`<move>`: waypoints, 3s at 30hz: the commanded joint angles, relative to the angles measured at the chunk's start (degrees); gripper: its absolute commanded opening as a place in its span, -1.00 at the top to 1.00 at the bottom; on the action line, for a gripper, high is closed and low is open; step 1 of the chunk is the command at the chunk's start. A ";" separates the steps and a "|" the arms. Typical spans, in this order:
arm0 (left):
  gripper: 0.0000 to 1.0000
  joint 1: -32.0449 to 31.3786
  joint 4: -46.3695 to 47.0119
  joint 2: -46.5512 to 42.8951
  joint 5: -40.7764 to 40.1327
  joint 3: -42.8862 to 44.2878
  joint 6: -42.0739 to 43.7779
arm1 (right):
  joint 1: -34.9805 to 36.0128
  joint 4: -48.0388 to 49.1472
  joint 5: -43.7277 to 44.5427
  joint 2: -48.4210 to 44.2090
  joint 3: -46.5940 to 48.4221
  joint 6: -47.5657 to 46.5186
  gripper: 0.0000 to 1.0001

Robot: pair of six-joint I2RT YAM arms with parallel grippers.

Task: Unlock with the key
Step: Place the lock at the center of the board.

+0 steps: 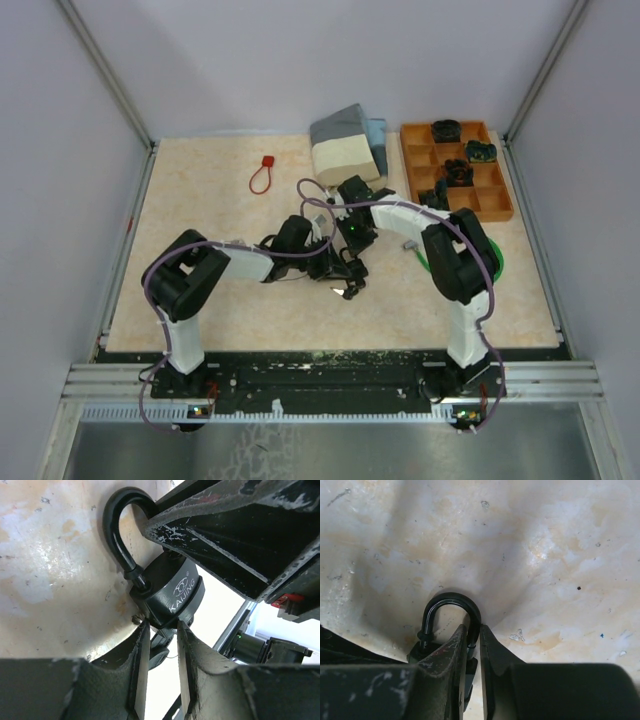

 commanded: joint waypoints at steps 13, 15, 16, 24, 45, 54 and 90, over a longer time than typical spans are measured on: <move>0.38 -0.60 -2.92 2.54 -5.92 -1.37 1.09 | -2.34 7.94 -22.99 -9.43 -7.47 0.85 0.87; 0.39 -0.60 -3.38 2.56 -6.70 -1.37 1.33 | -2.34 8.24 -24.57 -9.49 -7.84 0.72 0.87; 0.39 -0.60 -3.57 2.46 -7.06 -1.35 1.50 | -2.34 8.42 -25.27 -9.72 -8.13 0.67 0.87; 0.39 -0.60 -4.23 1.72 -9.32 -1.47 2.37 | -2.33 10.31 -31.67 -10.70 -10.73 0.57 0.86; -0.16 1.14 1.98 -18.64 -12.28 -20.10 1.52 | 0.49 12.10 -31.46 -10.15 -13.78 0.59 0.69; -0.28 10.54 -7.63 -30.30 -12.14 -24.18 5.42 | 4.96 7.37 -16.24 -14.71 -17.46 -0.38 0.36; -0.85 20.80 -23.75 -49.62 -27.64 -21.65 12.61 | -1.40 16.81 0.41 -11.55 -6.93 -6.01 0.10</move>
